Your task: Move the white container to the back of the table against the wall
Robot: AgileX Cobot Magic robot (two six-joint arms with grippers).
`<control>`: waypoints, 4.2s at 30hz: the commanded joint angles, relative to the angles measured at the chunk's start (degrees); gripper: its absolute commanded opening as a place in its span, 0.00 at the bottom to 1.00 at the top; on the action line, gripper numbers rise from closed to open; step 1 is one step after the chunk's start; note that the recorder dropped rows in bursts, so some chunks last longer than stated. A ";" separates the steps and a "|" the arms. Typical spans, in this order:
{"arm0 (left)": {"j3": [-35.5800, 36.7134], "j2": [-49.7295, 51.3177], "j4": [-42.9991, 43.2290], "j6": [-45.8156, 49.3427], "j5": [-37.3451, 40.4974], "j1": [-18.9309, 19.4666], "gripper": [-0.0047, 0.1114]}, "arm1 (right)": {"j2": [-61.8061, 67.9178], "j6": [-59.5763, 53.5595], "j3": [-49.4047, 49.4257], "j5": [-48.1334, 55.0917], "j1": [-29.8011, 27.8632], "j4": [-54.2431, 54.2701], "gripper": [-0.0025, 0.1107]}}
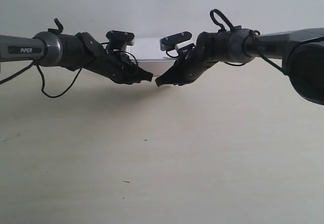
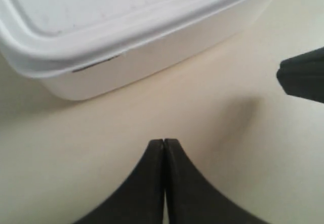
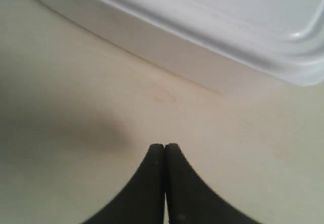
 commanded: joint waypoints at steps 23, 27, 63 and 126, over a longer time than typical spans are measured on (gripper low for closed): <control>63.60 -76.79 18.26 -22.36 -19.31 -5.84 0.04 | -69.29 1.64 48.14 -2.09 2.19 2.91 0.02; 72.49 -94.77 17.63 -22.36 -20.34 -11.68 0.04 | -87.32 1.50 61.64 -9.23 2.19 8.31 0.02; 91.45 -122.46 14.78 -24.49 -30.15 -14.38 0.04 | -133.34 4.90 89.57 -18.87 2.75 10.90 0.02; 103.00 -136.40 35.47 -23.69 -14.36 6.64 0.04 | -140.99 5.02 108.24 -21.69 -13.52 -13.05 0.02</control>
